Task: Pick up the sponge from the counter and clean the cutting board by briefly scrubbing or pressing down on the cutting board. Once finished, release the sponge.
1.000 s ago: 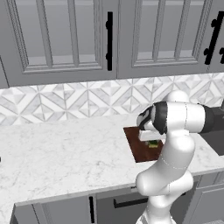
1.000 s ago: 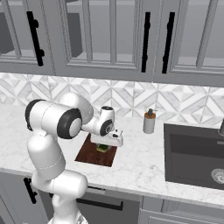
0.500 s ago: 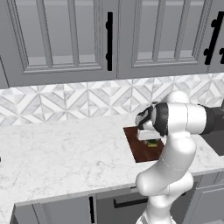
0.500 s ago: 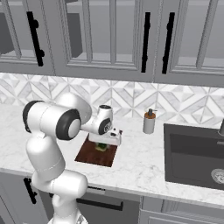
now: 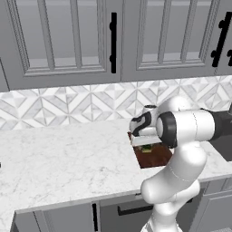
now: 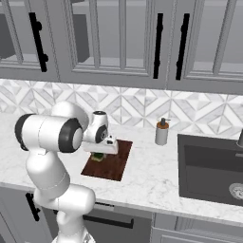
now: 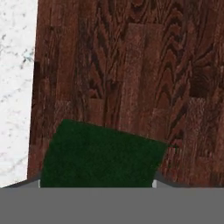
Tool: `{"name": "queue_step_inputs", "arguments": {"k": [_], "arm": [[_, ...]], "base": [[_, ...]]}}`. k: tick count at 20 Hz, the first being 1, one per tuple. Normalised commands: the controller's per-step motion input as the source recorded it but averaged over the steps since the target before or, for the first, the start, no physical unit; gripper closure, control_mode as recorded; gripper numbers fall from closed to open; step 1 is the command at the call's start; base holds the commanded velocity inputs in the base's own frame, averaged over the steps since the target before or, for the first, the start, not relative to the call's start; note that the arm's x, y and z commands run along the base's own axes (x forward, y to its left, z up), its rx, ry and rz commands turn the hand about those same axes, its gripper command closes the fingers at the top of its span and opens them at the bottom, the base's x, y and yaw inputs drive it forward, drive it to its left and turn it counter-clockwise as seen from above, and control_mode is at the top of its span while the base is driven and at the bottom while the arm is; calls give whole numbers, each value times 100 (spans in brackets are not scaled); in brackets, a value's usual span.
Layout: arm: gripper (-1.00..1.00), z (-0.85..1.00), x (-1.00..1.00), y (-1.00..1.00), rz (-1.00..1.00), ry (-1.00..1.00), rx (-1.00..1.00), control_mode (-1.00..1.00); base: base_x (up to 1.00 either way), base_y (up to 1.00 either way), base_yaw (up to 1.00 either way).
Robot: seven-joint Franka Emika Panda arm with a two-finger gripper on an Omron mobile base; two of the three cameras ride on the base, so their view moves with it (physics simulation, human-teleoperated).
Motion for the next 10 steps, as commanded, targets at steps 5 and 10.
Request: {"name": "queue_step_inputs", "arguments": {"k": [5, 10], "arm": [[100, -1, -2, 71, 7, 0, 0, -100], [100, -7, -26, 41, 7, -1, 0, -100]], "base": [[0, 0, 0], [0, 0, 0]]}}
